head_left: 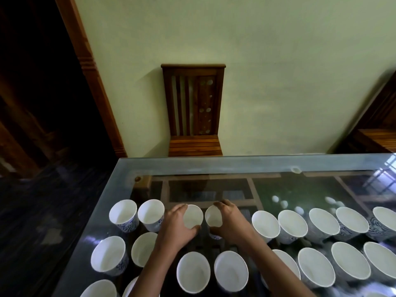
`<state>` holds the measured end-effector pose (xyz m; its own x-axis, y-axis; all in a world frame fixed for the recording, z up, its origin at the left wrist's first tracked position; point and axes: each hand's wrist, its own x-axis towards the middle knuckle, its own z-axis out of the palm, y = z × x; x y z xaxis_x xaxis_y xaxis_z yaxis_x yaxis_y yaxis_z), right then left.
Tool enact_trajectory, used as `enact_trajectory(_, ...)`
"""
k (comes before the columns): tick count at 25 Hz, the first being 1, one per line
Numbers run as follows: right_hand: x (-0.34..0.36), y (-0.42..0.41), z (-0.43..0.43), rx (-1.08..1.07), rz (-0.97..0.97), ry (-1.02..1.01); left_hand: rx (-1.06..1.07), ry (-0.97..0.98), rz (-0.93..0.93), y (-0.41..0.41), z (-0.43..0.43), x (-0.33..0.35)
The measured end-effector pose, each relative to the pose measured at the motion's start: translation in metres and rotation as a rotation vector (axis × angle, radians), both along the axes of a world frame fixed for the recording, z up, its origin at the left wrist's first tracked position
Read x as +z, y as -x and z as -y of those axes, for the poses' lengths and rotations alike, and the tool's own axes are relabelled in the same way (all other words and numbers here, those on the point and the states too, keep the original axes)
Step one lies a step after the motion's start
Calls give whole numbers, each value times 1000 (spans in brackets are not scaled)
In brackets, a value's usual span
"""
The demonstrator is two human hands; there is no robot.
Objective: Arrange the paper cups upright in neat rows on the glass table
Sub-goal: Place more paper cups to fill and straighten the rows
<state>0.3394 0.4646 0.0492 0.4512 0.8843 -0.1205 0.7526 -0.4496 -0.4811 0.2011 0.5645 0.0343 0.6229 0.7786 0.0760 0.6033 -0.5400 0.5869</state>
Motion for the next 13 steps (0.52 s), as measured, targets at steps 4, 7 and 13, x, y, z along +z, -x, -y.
enact_trajectory(4,1,7,14,16,16,24,-26,14,-27,12,13,0)
enact_trajectory(7,2,10,17,-1,8,5,-25,24,-33,16,18,1)
enact_trajectory(13,6,11,19,-47,-30,-48,-17,51,-25,13,18,3)
